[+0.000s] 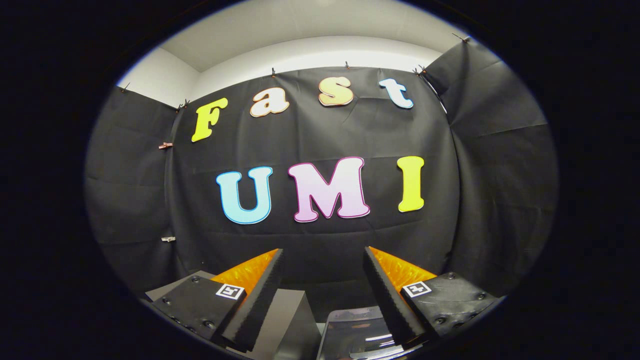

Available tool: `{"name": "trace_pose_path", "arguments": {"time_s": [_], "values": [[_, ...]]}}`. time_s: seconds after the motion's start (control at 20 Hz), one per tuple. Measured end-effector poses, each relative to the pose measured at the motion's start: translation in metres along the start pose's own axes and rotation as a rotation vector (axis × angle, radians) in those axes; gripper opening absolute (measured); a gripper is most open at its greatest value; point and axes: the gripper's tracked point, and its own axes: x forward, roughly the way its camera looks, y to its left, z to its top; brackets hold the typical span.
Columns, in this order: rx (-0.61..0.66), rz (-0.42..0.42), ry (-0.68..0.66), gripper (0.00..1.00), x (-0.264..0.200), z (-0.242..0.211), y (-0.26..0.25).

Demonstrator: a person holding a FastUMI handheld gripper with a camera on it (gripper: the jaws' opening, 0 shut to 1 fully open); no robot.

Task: Put the clothes into the washing machine and then close the washing machine lid.

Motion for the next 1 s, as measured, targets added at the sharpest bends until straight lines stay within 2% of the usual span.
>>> {"name": "trace_pose_path", "arguments": {"time_s": [1.0], "values": [[-0.014, 0.006, 0.016, 0.99, -0.0001, -0.0086, 0.0022]]}}
